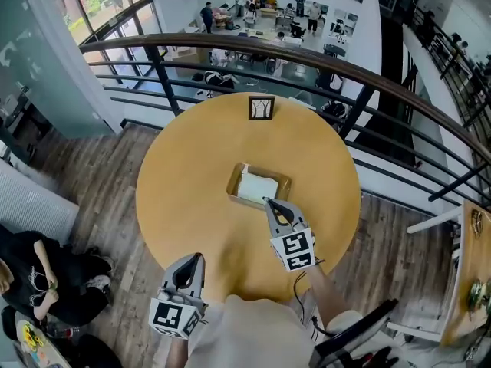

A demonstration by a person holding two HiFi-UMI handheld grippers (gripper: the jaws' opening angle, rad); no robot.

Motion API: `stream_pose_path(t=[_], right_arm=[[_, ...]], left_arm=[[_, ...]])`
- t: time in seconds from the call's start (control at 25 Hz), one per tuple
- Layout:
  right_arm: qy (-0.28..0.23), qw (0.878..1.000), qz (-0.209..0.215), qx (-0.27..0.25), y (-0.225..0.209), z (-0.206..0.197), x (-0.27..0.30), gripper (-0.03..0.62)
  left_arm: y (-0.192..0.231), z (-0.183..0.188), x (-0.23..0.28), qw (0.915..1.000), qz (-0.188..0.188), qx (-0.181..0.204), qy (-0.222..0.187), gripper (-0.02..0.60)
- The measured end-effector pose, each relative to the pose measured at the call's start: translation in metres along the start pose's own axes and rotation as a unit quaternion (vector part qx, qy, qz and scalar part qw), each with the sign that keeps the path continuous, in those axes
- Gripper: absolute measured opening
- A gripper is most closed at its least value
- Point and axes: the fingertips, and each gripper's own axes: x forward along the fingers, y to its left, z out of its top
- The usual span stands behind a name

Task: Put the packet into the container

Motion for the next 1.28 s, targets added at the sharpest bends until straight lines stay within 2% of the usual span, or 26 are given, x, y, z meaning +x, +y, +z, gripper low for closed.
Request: stream_pose_path(t=[0.16, 0.32, 0.56, 0.72, 0.96, 1.28], right_arm=[[-0.022, 0.999, -0.027, 0.005, 0.010, 0.010, -0.027, 0.006], [-0.048, 0.997, -0.064, -0.002, 0.035, 0.009, -0.058, 0.005], [-0.081, 0.992, -0.088, 0.028, 0.067, 0.013, -0.130, 0.005], [-0.090, 0.991, -0.091, 0.041, 0.104, 0.013, -0.171, 0.005], [-0.076, 0.991, -0.097, 0.048, 0.152, -0.007, -0.215, 0.005], [-0.062, 0.990, -0.116, 0.057, 0.175, -0.034, -0.255, 0.003]], left_arm=[[-0.002, 0.001, -0.010, 0.9998, -0.011, 0.010, -0.010, 0.006], [-0.006, -0.013, -0.023, 0.9992, -0.033, 0.016, -0.016, 0.006], [-0.044, -0.016, -0.051, 0.9970, -0.067, 0.026, -0.028, 0.005], [-0.061, -0.022, -0.082, 0.9954, -0.086, 0.029, -0.031, 0.005], [-0.083, -0.036, -0.118, 0.9936, -0.104, 0.026, -0.034, 0.005], [-0.103, -0.046, -0.137, 0.9917, -0.120, 0.024, -0.038, 0.005]])
